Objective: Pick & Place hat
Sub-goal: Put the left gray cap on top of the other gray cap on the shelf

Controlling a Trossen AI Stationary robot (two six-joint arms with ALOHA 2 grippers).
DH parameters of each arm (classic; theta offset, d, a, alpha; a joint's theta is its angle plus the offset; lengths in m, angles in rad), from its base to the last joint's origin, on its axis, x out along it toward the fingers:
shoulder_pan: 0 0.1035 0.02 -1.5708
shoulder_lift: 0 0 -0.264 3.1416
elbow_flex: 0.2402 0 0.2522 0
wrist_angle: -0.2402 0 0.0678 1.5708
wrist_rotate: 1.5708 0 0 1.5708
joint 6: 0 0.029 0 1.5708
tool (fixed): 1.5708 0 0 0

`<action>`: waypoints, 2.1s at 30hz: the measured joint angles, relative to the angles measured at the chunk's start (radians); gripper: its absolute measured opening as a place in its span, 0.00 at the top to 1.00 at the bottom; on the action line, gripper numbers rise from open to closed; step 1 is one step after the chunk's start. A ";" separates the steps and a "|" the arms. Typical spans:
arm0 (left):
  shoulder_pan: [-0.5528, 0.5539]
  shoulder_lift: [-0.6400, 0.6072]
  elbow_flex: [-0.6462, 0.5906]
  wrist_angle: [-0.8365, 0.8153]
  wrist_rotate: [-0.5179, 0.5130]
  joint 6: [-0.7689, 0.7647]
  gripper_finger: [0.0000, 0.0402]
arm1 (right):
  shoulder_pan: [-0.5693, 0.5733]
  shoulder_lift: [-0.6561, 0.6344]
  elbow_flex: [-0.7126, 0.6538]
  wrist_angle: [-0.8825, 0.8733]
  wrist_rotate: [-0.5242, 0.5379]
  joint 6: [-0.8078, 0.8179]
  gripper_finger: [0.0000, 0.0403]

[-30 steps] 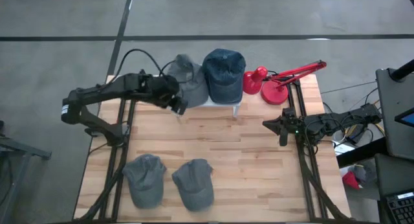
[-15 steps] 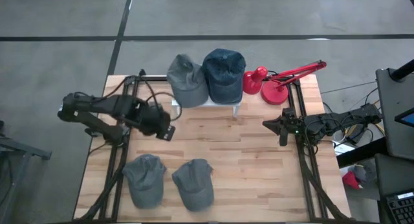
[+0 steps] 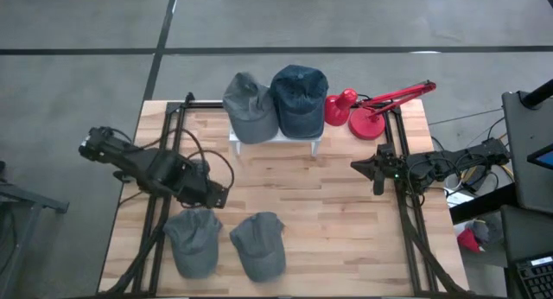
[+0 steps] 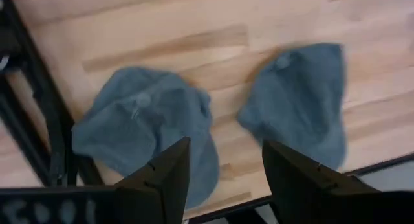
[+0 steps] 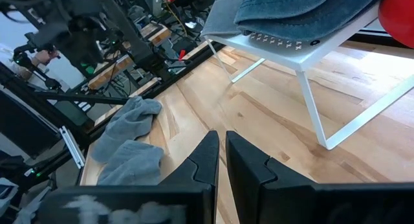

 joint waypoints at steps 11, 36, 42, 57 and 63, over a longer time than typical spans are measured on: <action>-0.093 0.019 -0.210 0.090 0.227 -0.132 0.53 | 0.000 0.000 0.000 0.000 -0.002 0.000 0.93; -0.295 0.019 -0.446 0.384 0.210 -0.444 0.32 | 0.000 0.000 0.000 0.000 -0.028 0.004 0.93; -0.295 0.019 -0.520 0.451 0.210 -0.447 0.22 | 0.000 0.000 0.000 0.000 -0.029 0.005 0.93; -0.293 0.018 -0.838 0.851 0.215 -0.506 0.18 | 0.000 0.000 0.000 0.000 -0.029 0.008 0.93; -0.293 0.014 -0.962 1.033 0.234 -0.552 0.26 | 0.000 0.000 0.000 0.000 -0.029 0.009 0.93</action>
